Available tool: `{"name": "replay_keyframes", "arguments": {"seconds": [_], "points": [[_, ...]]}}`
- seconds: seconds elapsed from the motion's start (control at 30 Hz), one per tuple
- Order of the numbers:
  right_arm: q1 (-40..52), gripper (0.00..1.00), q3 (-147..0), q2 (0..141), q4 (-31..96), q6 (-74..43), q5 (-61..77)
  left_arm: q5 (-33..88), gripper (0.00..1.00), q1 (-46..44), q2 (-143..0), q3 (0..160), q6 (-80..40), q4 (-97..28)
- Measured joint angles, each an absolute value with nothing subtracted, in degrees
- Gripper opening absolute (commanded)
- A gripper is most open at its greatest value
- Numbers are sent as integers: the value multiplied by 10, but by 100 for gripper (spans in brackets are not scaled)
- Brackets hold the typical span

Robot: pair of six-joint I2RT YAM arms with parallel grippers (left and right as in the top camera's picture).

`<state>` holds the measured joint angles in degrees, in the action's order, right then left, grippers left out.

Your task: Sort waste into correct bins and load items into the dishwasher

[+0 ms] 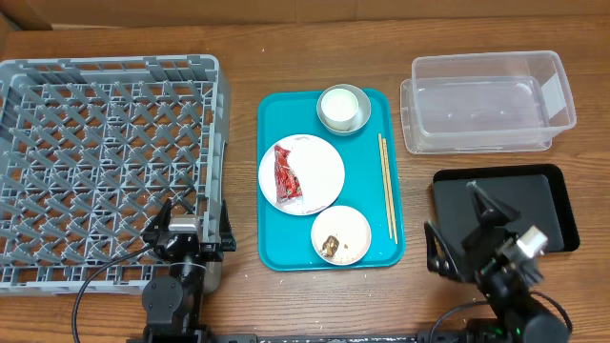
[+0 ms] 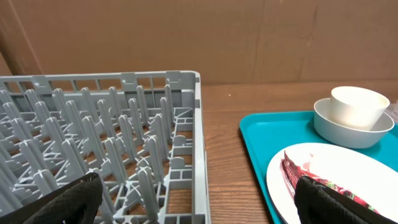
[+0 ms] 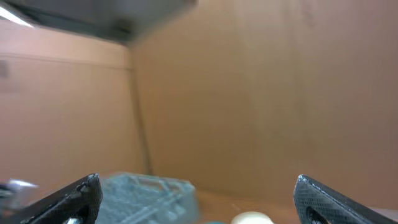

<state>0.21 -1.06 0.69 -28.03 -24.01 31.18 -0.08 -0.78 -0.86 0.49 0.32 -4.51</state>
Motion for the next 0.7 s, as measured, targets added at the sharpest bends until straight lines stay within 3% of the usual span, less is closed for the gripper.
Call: {"name": "replay_keyframes", "arguments": {"seconds": [0.13,0.33,0.7], "points": [[4,100,-11,6,-370,-305,288,-1,100,-8,-9,5,3,-45],[4,100,-100,66,-283,-321,202,-1,100,-8,-9,5,3,-45],[36,100,-687,626,279,-153,291,-1,100,-8,-7,5,3,-45]]}}
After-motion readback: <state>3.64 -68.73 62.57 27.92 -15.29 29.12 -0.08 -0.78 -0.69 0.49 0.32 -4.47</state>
